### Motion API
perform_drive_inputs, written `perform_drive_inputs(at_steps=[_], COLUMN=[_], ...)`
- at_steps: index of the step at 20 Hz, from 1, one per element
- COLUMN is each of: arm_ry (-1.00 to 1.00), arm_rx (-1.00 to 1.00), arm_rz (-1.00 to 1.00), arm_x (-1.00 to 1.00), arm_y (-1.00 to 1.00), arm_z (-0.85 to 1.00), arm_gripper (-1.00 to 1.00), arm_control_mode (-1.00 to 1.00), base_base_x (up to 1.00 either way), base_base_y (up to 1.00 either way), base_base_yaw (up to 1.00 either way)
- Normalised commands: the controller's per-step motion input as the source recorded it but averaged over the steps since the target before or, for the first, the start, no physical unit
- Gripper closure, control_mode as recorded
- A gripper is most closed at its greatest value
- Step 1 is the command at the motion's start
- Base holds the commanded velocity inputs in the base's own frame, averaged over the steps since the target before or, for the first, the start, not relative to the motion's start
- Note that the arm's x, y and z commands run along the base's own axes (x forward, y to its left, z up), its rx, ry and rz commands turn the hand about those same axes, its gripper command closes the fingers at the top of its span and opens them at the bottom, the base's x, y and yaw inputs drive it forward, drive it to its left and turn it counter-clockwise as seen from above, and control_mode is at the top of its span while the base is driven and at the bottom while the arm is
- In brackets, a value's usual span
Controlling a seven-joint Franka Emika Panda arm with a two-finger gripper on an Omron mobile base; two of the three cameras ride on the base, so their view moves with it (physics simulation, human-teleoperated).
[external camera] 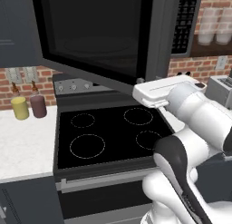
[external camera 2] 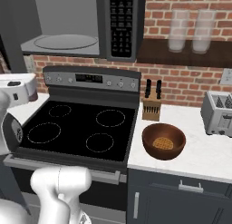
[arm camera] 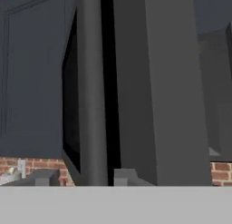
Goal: Open the microwave, place the bowl with waffle inside the microwave, then close the microwave door and turn it on.
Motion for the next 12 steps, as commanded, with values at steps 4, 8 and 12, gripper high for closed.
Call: perform_drive_inputs(at_steps=[4, 8, 12], arm_ry=[0.0, 0.0, 0.0], arm_rx=[0.0, 0.02, 0.09], arm_rz=[-0.24, -0.16, -0.09], arm_x=[-1.0, -1.0, -1.0], arm_y=[-0.98, -1.0, -1.0], arm_z=[0.33, 0.33, 0.31], arm_gripper=[-1.0, -1.0, -1.0], arm_control_mode=[-1.0, -1.0, -1.0], base_base_x=[0.0, 0.0, 0.0], base_base_y=[0.0, 0.0, 0.0], base_base_yaw=[0.0, 0.0, 0.0])
